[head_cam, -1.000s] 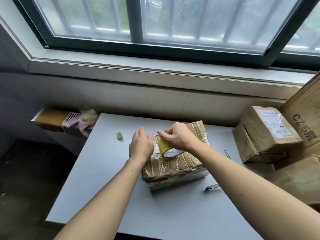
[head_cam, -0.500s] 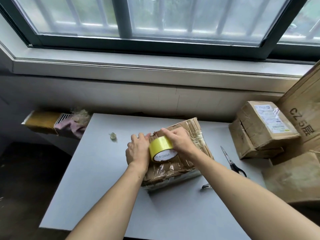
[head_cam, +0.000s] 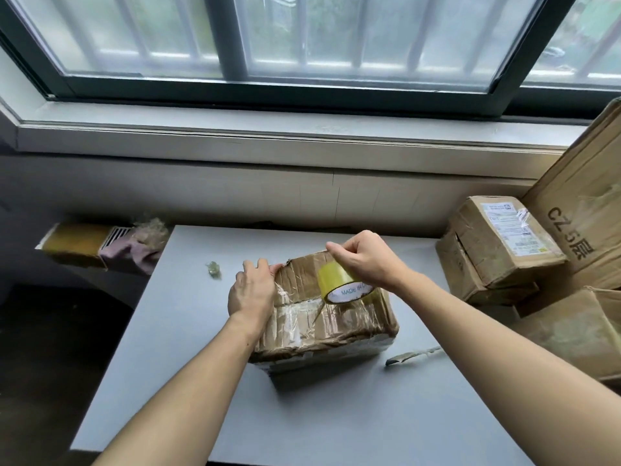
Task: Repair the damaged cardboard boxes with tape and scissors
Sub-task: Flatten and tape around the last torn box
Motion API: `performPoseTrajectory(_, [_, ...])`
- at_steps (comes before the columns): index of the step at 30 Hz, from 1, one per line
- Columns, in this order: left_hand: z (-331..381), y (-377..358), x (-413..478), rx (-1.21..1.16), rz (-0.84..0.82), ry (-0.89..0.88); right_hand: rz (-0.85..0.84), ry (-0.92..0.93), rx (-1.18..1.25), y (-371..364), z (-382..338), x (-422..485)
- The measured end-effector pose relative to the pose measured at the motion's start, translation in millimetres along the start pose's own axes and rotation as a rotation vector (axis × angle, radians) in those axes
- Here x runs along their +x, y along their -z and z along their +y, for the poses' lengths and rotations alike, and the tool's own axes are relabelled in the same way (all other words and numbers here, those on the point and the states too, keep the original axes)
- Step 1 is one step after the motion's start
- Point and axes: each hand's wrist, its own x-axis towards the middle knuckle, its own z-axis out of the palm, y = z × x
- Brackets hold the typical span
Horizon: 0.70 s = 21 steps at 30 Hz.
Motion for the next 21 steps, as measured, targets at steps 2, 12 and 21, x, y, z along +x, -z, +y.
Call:
performPoseTrajectory(2, [2.2, 2.1, 4.0, 0.059, 0.06, -0.047, 0.017, -0.054, 0.062, -3.2, 6.1, -5.5])
performPoseTrajectory(12, [54.3, -19.5, -8.3, -0.271, 0.078, -0.323, 0.236, -0.221, 0.546, -26.4, 22.4, -29.0])
performPoseTrajectory(21, [46.3, -31.7, -5.2, -0.181, 0.202, -0.284, 0.192, -0.199, 0.177, -11.4, 8.3, -19.9])
